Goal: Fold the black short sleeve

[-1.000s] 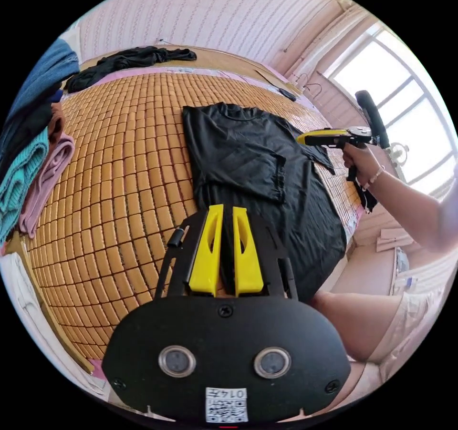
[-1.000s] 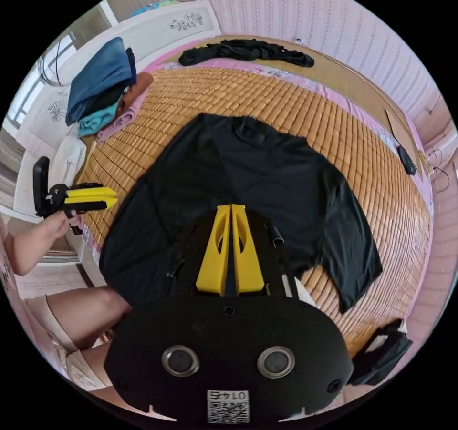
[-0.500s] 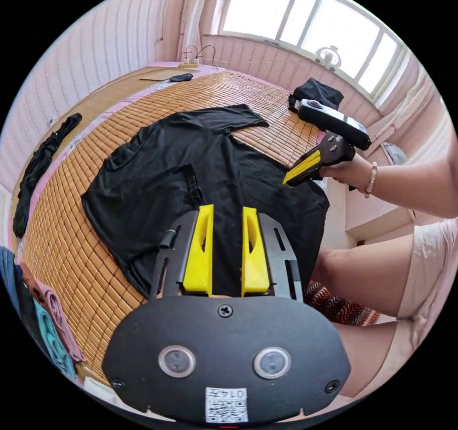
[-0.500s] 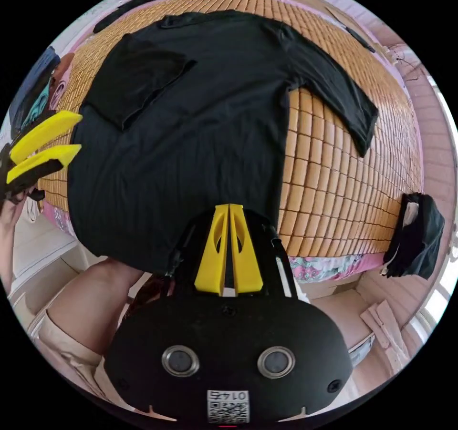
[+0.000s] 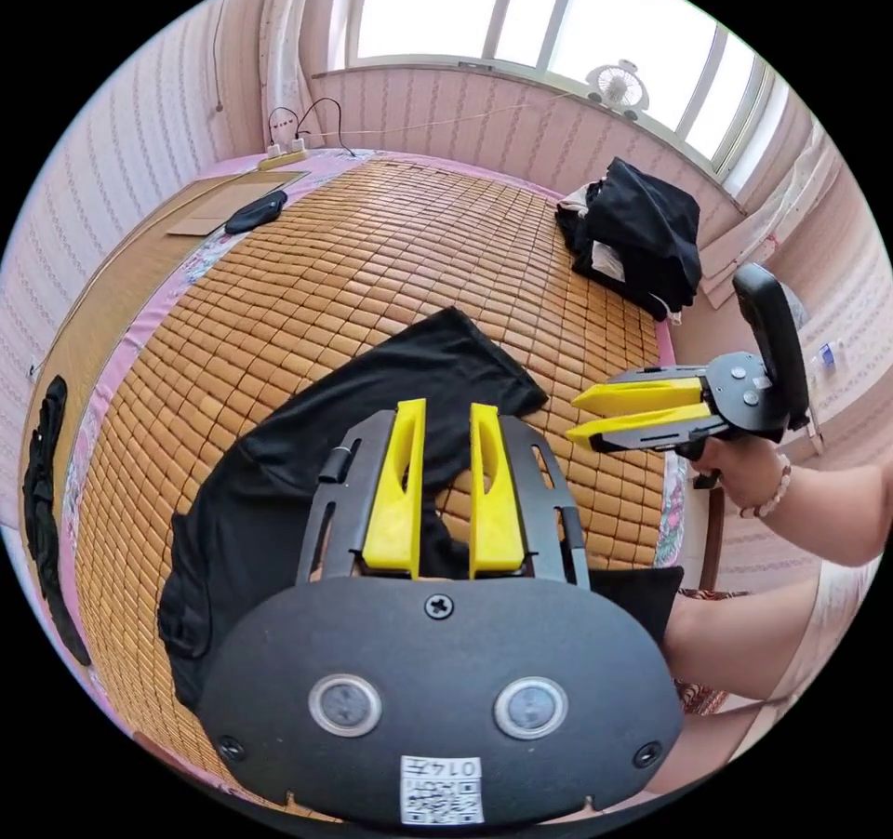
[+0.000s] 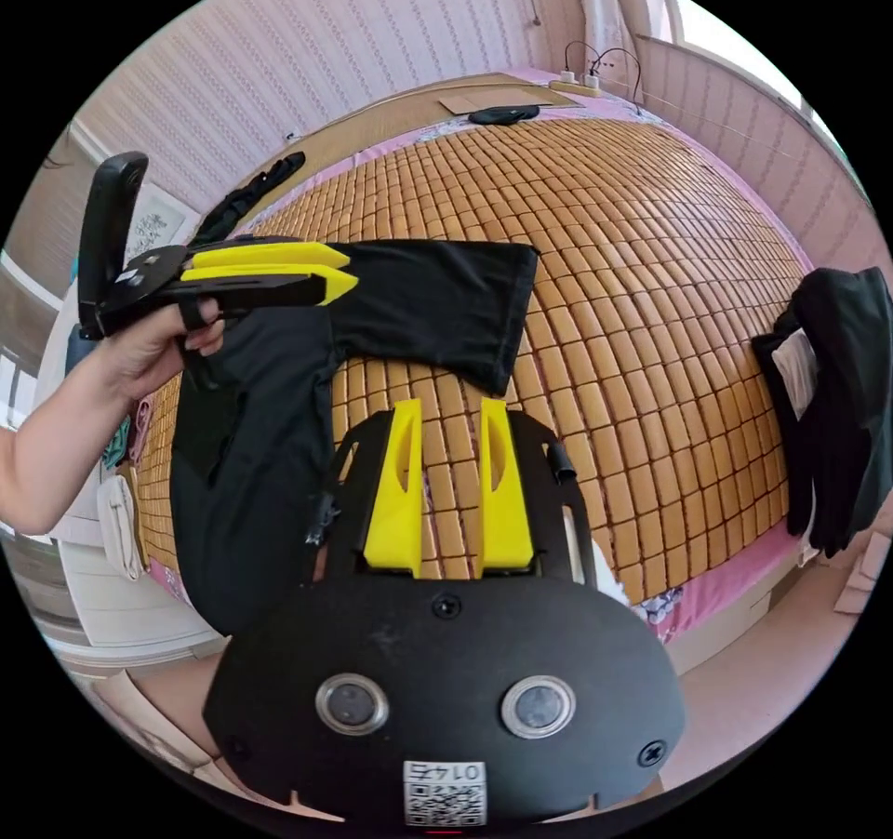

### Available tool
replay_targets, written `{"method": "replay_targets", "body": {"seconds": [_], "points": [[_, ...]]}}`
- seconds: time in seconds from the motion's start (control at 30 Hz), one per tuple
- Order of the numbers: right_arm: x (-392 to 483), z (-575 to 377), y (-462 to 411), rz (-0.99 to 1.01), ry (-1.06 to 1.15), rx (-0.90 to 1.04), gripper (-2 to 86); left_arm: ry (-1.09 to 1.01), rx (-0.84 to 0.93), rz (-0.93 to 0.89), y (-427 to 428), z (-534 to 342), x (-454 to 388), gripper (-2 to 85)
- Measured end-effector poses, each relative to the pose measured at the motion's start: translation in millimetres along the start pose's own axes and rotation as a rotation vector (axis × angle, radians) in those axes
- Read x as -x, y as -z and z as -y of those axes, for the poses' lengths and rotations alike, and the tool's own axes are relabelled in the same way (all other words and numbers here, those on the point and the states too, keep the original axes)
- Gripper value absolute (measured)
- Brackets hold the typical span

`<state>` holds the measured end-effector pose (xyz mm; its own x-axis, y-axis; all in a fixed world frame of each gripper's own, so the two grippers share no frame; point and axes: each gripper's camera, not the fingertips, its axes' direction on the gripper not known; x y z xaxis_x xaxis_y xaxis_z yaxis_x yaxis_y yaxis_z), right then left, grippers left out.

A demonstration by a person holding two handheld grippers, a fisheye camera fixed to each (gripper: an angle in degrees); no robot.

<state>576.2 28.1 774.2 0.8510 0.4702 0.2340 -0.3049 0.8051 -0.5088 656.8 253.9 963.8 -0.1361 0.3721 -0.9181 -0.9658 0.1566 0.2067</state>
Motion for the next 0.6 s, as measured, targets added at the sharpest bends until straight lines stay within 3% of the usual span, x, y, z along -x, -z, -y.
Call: {"method": "replay_targets", "body": {"seconds": [0.33, 0.43, 0.6], "points": [[-64.9, 1.0, -3.1, 0.042, -0.121, -0.019, 6.6, -0.08, 0.14, 0.002, -85.8, 143.0, -8.4, 9.3], [-82.4, -2.5, 3.2, 0.083, -0.131, -0.037, 4.8, -0.096, 0.257, 0.068, -112.9, 156.9, -12.0, 7.9], [-101.2, -4.0, 12.1, 0.109, -0.116, -0.043, 2.0, -0.12, 0.237, 0.057, -111.4, 162.5, -8.2, 1.6]]}}
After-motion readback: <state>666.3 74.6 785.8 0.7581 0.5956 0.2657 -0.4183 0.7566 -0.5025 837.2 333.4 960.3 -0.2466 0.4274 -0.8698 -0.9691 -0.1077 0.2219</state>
